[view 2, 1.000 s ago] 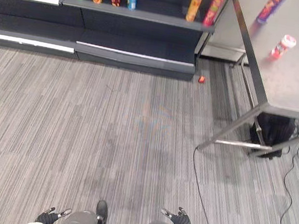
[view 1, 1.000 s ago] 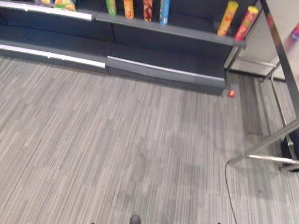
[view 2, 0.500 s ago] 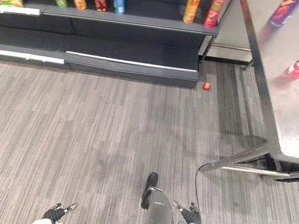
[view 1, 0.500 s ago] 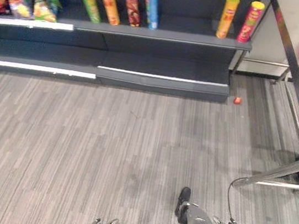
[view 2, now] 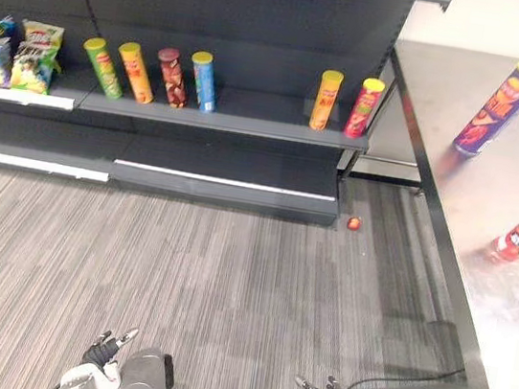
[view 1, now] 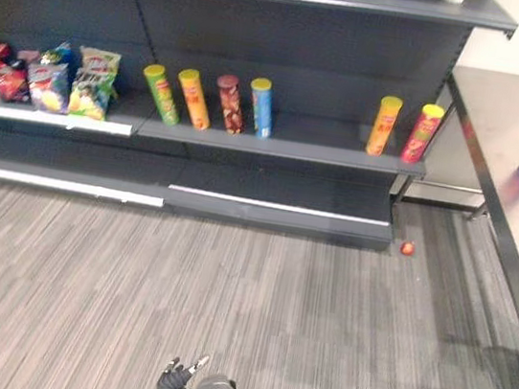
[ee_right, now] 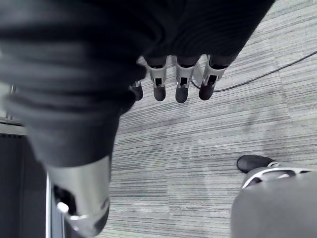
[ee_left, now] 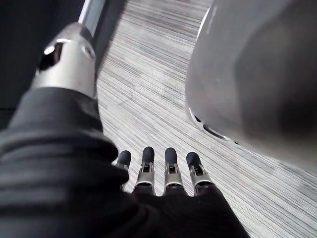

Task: Put the gum and the chips on the shelf.

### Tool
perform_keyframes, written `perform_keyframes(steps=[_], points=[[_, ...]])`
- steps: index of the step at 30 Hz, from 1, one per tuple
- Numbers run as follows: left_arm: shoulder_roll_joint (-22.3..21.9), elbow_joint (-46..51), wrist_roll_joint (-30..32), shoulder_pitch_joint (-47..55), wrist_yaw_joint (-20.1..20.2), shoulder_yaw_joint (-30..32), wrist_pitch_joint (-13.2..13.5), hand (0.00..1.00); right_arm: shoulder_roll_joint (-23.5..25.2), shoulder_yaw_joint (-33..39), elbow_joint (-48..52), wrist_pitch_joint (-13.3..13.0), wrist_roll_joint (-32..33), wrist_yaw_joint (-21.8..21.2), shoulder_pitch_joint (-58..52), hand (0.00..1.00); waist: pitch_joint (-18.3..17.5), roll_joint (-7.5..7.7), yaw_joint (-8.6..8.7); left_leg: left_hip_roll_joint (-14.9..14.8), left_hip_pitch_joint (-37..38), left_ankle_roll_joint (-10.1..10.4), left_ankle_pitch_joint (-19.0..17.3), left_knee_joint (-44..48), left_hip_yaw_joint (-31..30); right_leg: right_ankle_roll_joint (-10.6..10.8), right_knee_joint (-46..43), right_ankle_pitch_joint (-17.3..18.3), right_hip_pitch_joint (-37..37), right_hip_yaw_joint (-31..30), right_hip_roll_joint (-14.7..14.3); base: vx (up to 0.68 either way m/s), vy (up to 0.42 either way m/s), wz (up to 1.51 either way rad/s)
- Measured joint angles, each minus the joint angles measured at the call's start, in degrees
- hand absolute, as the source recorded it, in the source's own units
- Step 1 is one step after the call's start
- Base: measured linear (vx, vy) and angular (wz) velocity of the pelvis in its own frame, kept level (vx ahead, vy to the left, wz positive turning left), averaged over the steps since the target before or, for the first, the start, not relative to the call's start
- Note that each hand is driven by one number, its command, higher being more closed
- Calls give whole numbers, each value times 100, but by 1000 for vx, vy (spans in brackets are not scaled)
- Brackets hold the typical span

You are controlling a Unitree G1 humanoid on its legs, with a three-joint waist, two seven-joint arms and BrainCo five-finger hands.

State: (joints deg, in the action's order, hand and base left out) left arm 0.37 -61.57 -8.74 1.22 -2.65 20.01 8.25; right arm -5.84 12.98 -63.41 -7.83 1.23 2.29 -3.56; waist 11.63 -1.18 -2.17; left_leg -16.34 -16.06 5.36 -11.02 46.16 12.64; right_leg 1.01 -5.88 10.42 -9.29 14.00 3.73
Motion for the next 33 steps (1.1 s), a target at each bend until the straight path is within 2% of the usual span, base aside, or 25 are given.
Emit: perform_keyframes(steps=[1, 2, 4, 6, 7, 8, 10, 11, 12, 13, 14, 15, 16, 17, 18, 19, 20, 21, 23, 24, 25, 27, 28, 32, 33], points=[[7, -3, -4, 14, -31, -11, 34, 0, 45, -6, 1, -13, 6, 6, -7, 0, -40, 64, 6, 104, 43, -48, 40, -921, -21, 147, 12, 94, -82, -145, 127, 467, 424, -95], [-15, -14, 7, 55, -120, -70, 47, 0, 60, -26, 31, -34, 8, 10, -69, 0, -152, 50, 19, 217, 175, -131, 355, -2517, -215, 352, 34, 238, -197, -393, 266, 385, 374, -89], [26, -43, 4, 122, -158, -101, 64, 0, 65, -246, 61, -25, 7, 35, -118, 0, -276, 69, -18, 395, 357, 145, 986, -2997, -292, 569, 66, 358, -306, -796, 478, 416, 392, -83], [171, -85, 6, 111, -190, -185, 72, 0, 225, -419, 95, -47, 2, 25, -99, 0, -475, 336, 49, 452, 310, 169, 624, -2833, -79, 483, -166, 295, -75, -1116, 428, 456, 248, -63], [203, -155, -42, 106, -163, -130, 116, 0, 318, -435, -12, -71, -3, 9, -49, 0, -496, 384, -27, 468, 271, 205, 255, -2380, -116, 347, -358, 216, 35, -1246, 371, 382, 157, -75], [222, -200, -53, 96, -145, -96, 117, 0, 362, -420, -78, -95, -2, 9, -9, 0, -505, 384, -23, 483, 265, 164, 126, -2141, -119, 319, -357, 179, -6, -1432, 374, 349, 215, -81], [386, -416, -117, 91, -100, -199, 111, 0, 554, -364, -290, -88, -4, -27, 40, 0, -707, 533, 19, 505, 273, 84, 50, -1466, -72, 240, -422, -21, -12, -2018, 578, 322, 211, -79], [443, -448, -121, 87, -86, -212, 117, 0, 540, -309, -282, -99, -17, -33, 31, 0, -718, 502, 15, 494, 161, 63, 93, -1108, -95, 272, -492, -141, 20, -2139, 623, 225, 199, -99], [431, -549, -73, 97, -79, -309, 110, 0, 481, -184, -275, -114, -15, -20, 42, 0, -827, 431, 46, 739, 99, 143, -58, -1725, -433, 334, -690, -259, 249, -2395, 643, 129, 264, -121], [434, -700, 38, 80, -77, -542, 92, 0, 385, -64, -296, -92, -14, -14, 52, 0, -944, 279, 61, 794, 342, -81, -117, -2228, -363, 317, -1056, -307, 538, -2607, 665, 92, 276, -124], [453, -739, 65, 83, -68, -643, 75, 0, 387, 0, -295, -93, -16, -14, 13, 0, -952, 293, 81, 829, 477, -98, -99, -2423, -210, 326, -1316, -384, 748, -2707, 705, 162, 276, -135], [532, -776, 109, 81, -75, -785, 52, 0, 419, 54, -271, -107, 42, -35, -13, 0, -907, 315, 82, 872, 762, -195, -43, -2721, 165, 506, -2019, -664, 1275, -2898, 717, 161, 192, -127], [616, -829, 137, 77, -73, -924, 27, 0, 405, 130, -271, -124, 108, -31, 60, 0, -845, 303, 102, 892, 1045, -267, -14, -2940, 485, 507, -2599, -1024, 1664, -2922, 705, 190, 212, -125], [653, -860, 158, 87, -78, -993, 22, 0, 404, 174, -271, -122, 131, -29, 97, 0, -815, 284, 168, 903, 1186, -306, -9, -3036, 619, 491, -2798, -1200, 1794, -2825, 733, 101, 135, -98], [706, -894, 238, 120, -85, -1159, 15, 0, 425, 243, -266, -127, 153, -31, 141, 0, -755, 239, 281, 885, 1471, -372, -31, -3209, 831, 496, -3198, -1237, 1932, -2278, 838, 156, 155, -80], [737, -881, 243, 133, -85, -1244, 3, 0, 425, 233, -269, -140, 146, -34, 173, 0, -711, 276, 322, 888, 1791, -373, -31, -3421, 1074, 239, -3569, -1045, 2044, -1354, 994, 134, 98, -79], [748, -872, 242, 136, -86, -1282, -1, 0, 427, 224, -273, -134, 142, -33, 192, 0, -704, 289, 313, 891, 1934, -372, -30, -3519, 1214, 90, -3688, -943, 2080, -850, 1086, 161, 92, -94], [739, -876, 244, 144, -80, -1313, -7, 0, 422, 167, -270, -108, 142, -34, 238, 0, -702, 277, 314, 904, 2150, -367, -27, -3670, 1493, -132, -3731, -753, 2087, 180, 1259, 107, 43, -85], [689, -879, 245, 127, -65, -1366, -9, 0, 368, 126, -263, -109, 130, -32, 284, 0, -678, 178, 316, 875, 2250, -364, -25, -3801, 1823, -67, -3374, -529, 1979, 1054, 1396, 141, 18, -129], [686, -887, 242, 115, -52, -1360, -13, 0, 352, 123, -280, -95, 128, -30, 384, 0, -614, 149, 313, 845, 2246, -357, -21, -3865, 2016, 13, -2885, -345, 1898, 1389, 1297, 150, -46, -161], [689, -887, 242, 71, -27, -1364, -14, 0, 348, 124, -283, -78, 129, -31, 421, 0, -533, 178, 309, 842, 2288, -329, -5, -3919, 2173, 105, -2474, -315, 1735, 1609, 1221, 98, -80, -152], [680, -889, 294, 50, 49, -1414, -11, 0, 295, 171, -276, -92, 132, -31, 463, 0, -314, 36, 359, 838, 2495, -247, 128, -4153, 2313, 62, -2278, -351, 1670, 1940, 1131, 50, -122, -116], [632, -888, 319, 38, 68, -1468, -12, 0, 189, 223, -264, -104, 138, -30, 465, 0, -262, -24, 380, 863, 2653, -195, 200, -4310, 2345, 61, -2329, -350, 1654, 2061, 1141, 33, -127, -77], [525, -760, 512, 20, 120, -1510, -14, 0, 149, 247, -203, -97, 109, -28, 346, 0, -257, -12, 378, 892, 2964, -87, 480, -4503, 2318, 17, -2647, -377, 1523, 2174, 1278, 81, -91, -1], [490, -650, 515, 14, 113, -1450, -24, 0, 122, 277, -59, -90, 95, -37, 291, 0, -202, -46, 365, 840, 3003, -113, 537, -4445, 2301, -93, -3057, -157, 1739, 2197, 1360, 86, -137, 13]])
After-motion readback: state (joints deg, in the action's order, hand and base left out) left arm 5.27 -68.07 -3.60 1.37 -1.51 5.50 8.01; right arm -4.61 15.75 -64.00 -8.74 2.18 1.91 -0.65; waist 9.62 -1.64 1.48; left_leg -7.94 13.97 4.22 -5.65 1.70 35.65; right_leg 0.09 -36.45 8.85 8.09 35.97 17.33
